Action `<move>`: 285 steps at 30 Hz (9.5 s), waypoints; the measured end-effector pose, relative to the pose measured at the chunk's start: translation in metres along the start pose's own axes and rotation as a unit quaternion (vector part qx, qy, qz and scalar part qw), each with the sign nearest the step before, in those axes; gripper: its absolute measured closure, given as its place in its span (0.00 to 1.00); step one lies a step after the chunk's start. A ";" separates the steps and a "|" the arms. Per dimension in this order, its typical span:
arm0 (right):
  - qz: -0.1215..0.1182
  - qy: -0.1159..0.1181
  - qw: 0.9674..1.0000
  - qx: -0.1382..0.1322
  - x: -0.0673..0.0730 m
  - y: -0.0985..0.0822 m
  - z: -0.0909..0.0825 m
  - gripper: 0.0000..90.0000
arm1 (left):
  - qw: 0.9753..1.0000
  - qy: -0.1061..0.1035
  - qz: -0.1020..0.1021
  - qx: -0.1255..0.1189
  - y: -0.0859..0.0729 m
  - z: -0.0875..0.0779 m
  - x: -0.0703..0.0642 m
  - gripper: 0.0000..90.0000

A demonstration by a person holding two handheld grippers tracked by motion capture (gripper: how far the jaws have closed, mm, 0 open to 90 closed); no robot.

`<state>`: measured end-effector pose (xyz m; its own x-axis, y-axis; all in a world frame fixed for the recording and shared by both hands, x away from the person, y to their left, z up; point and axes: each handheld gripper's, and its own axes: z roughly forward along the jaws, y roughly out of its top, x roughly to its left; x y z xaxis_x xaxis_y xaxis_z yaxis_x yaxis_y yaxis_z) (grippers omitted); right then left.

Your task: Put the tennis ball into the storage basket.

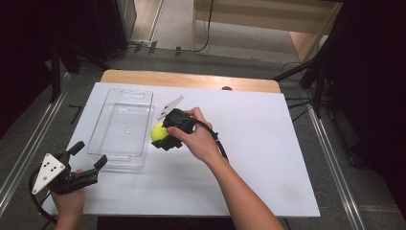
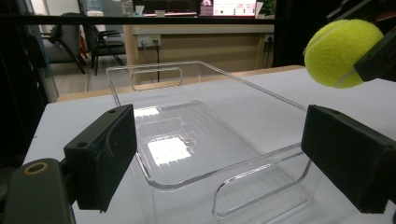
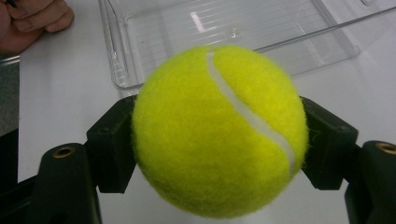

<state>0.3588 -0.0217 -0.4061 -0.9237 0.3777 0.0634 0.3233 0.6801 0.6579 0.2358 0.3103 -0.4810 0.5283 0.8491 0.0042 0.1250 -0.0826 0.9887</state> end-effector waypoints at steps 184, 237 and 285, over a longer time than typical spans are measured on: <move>-0.076 0.024 0.992 0.098 0.017 0.053 0.103 0.26 | 1.000 -0.002 -0.007 -0.005 0.000 -0.001 0.001 0.12; -0.047 -0.024 0.999 0.001 0.003 0.030 0.037 0.00 | 1.000 -0.002 -0.004 -0.003 0.000 0.000 0.000 0.12; 0.049 -0.079 0.995 -0.040 -0.020 -0.060 -0.023 0.00 | 1.000 -0.001 0.000 0.000 0.000 0.000 0.000 0.12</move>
<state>0.3529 -0.0843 -0.4301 -0.8428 0.5380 0.0161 0.3873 0.5854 0.7122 0.2362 0.3100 -0.4812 0.5301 0.8480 0.0031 0.1255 -0.0820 0.9887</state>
